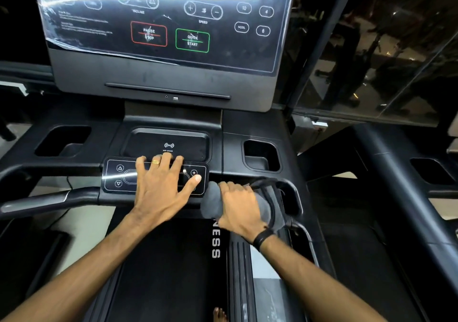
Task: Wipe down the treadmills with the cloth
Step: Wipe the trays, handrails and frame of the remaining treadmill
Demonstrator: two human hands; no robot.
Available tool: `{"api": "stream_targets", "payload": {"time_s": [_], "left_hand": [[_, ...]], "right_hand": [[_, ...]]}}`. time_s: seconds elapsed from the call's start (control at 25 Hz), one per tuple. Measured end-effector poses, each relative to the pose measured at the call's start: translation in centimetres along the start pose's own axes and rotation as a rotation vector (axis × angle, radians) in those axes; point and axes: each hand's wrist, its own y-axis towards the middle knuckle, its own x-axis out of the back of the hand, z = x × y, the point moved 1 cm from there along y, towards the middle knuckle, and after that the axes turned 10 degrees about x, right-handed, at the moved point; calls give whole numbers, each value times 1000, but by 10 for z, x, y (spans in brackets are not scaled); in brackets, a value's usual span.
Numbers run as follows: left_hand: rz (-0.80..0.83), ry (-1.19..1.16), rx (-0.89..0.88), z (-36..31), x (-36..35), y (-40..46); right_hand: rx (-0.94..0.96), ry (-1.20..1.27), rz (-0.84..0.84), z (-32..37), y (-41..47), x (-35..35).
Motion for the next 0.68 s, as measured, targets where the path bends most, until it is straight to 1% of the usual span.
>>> {"api": "stream_targets", "payload": {"time_s": [0.04, 0.16, 0.2, 0.24, 0.28, 0.36, 0.4, 0.44, 0.52, 0.6, 0.68], "left_hand": [[1, 6, 5, -2, 0, 0], [-20, 24, -14, 0, -1, 1], [-23, 21, -17, 0, -1, 1], [-29, 9, -8, 0, 0, 0], [-30, -6, 13, -1, -1, -1], [-15, -37, 79, -7, -5, -3], [-4, -49, 98, -9, -7, -5], [-1, -56, 102, -11, -8, -6], [-11, -70, 86, -9, -9, -7], [-27, -96, 59, -3, -9, -6], [-54, -117, 54, -1, -8, -7]], "right_hand": [[-2, 30, 50, 0, 4, 2], [-7, 400, 317, -24, 28, 30], [1, 434, 337, -28, 30, 34], [-8, 417, 295, -25, 25, 31], [-27, 328, 187, -18, 17, 21], [-49, 50, -69, -2, -7, -6], [-72, -25, -141, -2, -21, -16], [-76, -50, -195, -10, -33, -21], [-67, 24, -173, -43, -53, -19], [-89, 140, -99, -72, -73, -12], [-109, 168, -111, -83, -88, -13]]}}
